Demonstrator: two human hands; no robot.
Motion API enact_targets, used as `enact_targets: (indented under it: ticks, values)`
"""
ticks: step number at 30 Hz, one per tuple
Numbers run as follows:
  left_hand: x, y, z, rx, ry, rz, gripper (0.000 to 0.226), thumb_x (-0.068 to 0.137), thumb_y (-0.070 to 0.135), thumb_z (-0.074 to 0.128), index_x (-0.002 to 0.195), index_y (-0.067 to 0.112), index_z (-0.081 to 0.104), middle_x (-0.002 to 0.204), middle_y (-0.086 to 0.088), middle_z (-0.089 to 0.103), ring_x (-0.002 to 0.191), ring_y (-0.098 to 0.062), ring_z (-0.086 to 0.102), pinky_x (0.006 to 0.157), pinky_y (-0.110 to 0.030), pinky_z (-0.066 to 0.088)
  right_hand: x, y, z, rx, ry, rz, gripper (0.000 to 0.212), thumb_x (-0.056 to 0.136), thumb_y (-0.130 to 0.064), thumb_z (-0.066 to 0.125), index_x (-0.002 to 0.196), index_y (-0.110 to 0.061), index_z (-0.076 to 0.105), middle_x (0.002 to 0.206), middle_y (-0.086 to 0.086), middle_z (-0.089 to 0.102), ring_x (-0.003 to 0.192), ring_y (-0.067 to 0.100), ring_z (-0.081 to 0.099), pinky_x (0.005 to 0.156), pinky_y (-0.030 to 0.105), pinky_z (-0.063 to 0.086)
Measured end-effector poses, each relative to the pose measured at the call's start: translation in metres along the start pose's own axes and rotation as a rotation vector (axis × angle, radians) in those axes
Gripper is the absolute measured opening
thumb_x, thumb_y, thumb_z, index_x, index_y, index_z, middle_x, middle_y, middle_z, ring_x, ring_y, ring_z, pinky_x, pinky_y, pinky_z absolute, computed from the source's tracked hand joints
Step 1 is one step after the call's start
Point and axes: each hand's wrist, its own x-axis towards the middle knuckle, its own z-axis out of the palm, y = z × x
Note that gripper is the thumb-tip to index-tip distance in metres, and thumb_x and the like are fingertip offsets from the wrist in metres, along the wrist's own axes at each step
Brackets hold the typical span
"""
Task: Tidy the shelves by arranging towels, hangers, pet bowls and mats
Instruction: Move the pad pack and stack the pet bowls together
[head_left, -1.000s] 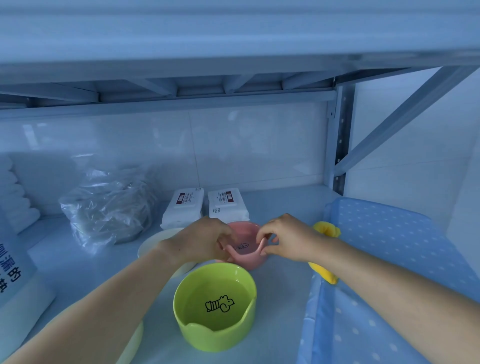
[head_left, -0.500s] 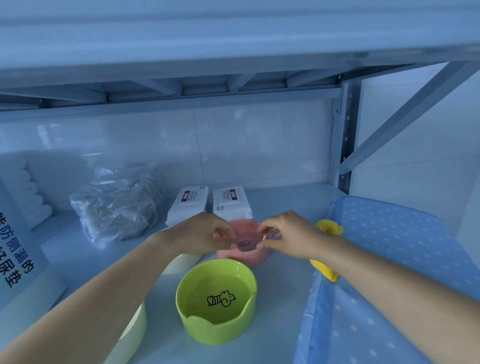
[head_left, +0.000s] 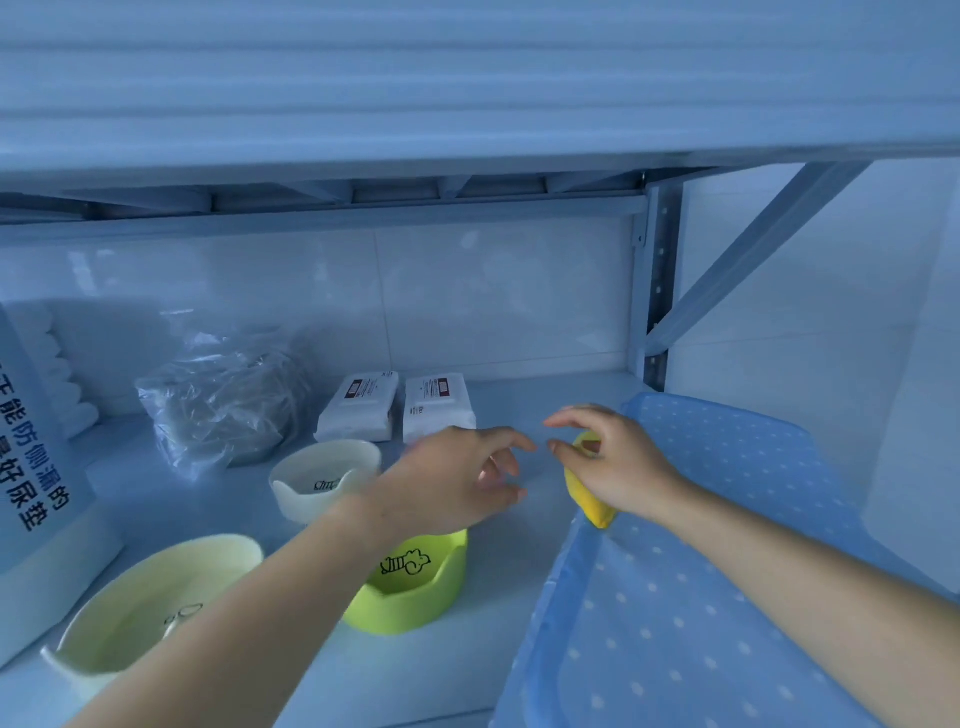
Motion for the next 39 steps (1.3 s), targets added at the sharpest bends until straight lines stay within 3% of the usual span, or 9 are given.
enact_targets:
  ticks: [4,6,8,12,16,20,23,33,39]
  values:
    - [-0.013,0.021,0.018,0.036,0.014,-0.007,0.05,0.084,0.036,0.062,0.13,0.032,0.043,0.102,0.021,0.055,0.092,-0.001,0.054,0.087,-0.022,0.043,-0.031,0.002,-0.022,-0.037,-0.047,0.018,0.02,0.083,-0.017,0.064,0.101,-0.027,0.065,0.097,-0.022,0.059,0.086,0.001,0.057,0.071,0.006,0.04]
    - [-0.017,0.032,0.025,0.03,0.028,0.028,0.047,0.087,0.033,0.06,0.131,0.028,0.043,0.111,0.015,0.056,0.099,0.001,0.052,0.08,-0.01,0.035,-0.05,0.004,-0.033,-0.099,-0.095,0.026,0.023,0.083,-0.019,0.066,0.105,-0.025,0.065,0.104,-0.025,0.058,0.1,-0.001,0.054,0.081,0.011,0.04]
    - [-0.019,0.046,0.031,-0.014,0.023,0.123,0.036,0.088,0.021,0.056,0.123,0.023,0.051,0.116,0.009,0.058,0.103,0.0,0.05,0.077,-0.002,0.032,-0.067,0.005,-0.046,-0.217,-0.13,0.054,0.032,0.084,-0.025,0.066,0.115,-0.022,0.061,0.12,-0.01,0.057,0.113,0.008,0.052,0.091,0.017,0.038]
    - [-0.023,0.068,0.049,-0.06,-0.13,0.174,0.041,0.091,0.009,0.042,0.131,0.015,0.048,0.136,-0.002,0.049,0.125,-0.015,0.043,0.104,-0.023,0.03,-0.097,0.001,-0.065,-0.379,-0.155,0.136,0.038,0.086,-0.028,0.063,0.122,-0.018,0.056,0.13,-0.003,0.053,0.122,0.013,0.047,0.095,0.016,0.031]
    - [-0.036,0.07,0.072,-0.036,-0.238,0.117,0.047,0.099,0.025,0.037,0.145,0.018,0.029,0.154,0.001,0.02,0.142,-0.013,0.013,0.114,-0.023,0.008,-0.12,-0.006,-0.065,-0.486,-0.191,0.268,0.048,0.089,-0.036,0.057,0.131,-0.015,0.048,0.145,0.002,0.039,0.134,0.014,0.036,0.107,0.022,0.025]
    - [-0.044,0.072,0.081,-0.054,-0.184,0.082,0.048,0.1,0.03,0.035,0.146,0.02,0.025,0.156,0.0,0.014,0.143,-0.011,0.007,0.109,-0.015,-0.001,-0.134,-0.007,-0.053,-0.644,-0.349,0.391,0.057,0.097,-0.049,0.032,0.146,-0.023,0.021,0.157,-0.006,0.008,0.144,0.012,0.009,0.117,0.037,0.009]
    - [-0.047,0.073,0.084,-0.029,-0.158,0.088,0.048,0.1,0.03,0.035,0.146,0.018,0.026,0.155,-0.001,0.015,0.143,-0.012,0.009,0.108,-0.015,0.0,-0.14,-0.006,-0.049,-0.681,-0.376,0.404,0.056,0.098,-0.049,0.022,0.148,-0.027,0.013,0.158,-0.009,0.001,0.145,0.012,0.003,0.116,0.038,0.004]
    - [-0.055,0.083,0.082,0.149,-0.196,0.031,0.047,0.1,0.037,0.027,0.146,0.034,0.02,0.154,-0.002,0.018,0.143,-0.016,0.01,0.117,-0.039,0.01,-0.138,-0.001,-0.051,-0.624,-0.37,0.332,0.054,0.097,-0.049,0.028,0.146,-0.029,0.021,0.157,-0.009,0.01,0.144,0.009,0.009,0.115,0.033,0.007]
    - [-0.056,0.097,0.082,0.265,-0.226,0.092,0.048,0.101,0.031,0.025,0.145,0.015,0.023,0.156,-0.001,0.014,0.144,-0.016,0.005,0.117,-0.037,0.004,-0.136,0.004,-0.052,-0.58,-0.373,0.277,0.054,0.096,-0.05,0.032,0.145,-0.03,0.024,0.156,-0.009,0.013,0.143,0.009,0.01,0.116,0.034,0.007]
